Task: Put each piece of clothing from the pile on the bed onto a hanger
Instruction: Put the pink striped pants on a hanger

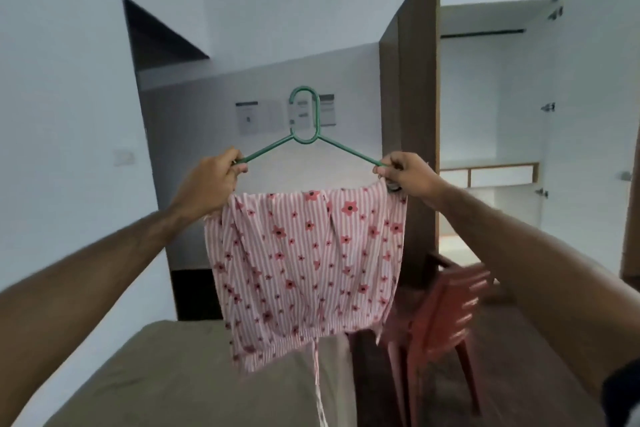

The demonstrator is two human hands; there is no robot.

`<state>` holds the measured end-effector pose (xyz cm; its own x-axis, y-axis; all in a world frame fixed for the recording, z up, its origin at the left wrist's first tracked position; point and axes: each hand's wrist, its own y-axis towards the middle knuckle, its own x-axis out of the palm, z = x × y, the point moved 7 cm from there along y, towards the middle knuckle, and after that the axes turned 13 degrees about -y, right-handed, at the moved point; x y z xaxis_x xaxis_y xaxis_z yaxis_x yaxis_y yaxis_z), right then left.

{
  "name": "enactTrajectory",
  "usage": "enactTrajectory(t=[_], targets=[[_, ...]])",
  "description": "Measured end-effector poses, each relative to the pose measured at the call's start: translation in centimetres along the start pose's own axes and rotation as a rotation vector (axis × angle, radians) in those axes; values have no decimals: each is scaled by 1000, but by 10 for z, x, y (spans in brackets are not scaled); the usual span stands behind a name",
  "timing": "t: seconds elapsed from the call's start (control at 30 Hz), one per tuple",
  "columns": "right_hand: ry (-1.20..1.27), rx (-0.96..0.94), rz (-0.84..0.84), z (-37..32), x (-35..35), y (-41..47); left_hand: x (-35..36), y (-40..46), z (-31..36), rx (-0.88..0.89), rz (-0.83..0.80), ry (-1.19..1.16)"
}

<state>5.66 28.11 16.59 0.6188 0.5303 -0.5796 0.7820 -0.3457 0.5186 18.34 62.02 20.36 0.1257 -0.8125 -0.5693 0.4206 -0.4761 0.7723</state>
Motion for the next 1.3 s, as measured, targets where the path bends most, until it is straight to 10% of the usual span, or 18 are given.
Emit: enactTrajectory(t=[0.57,1.3], targets=[[-61,27,115,-48,-350,162,7,322,189,8,134,-366],[-339,100,196,309,-605,333,400,588,346,105,43,-465]])
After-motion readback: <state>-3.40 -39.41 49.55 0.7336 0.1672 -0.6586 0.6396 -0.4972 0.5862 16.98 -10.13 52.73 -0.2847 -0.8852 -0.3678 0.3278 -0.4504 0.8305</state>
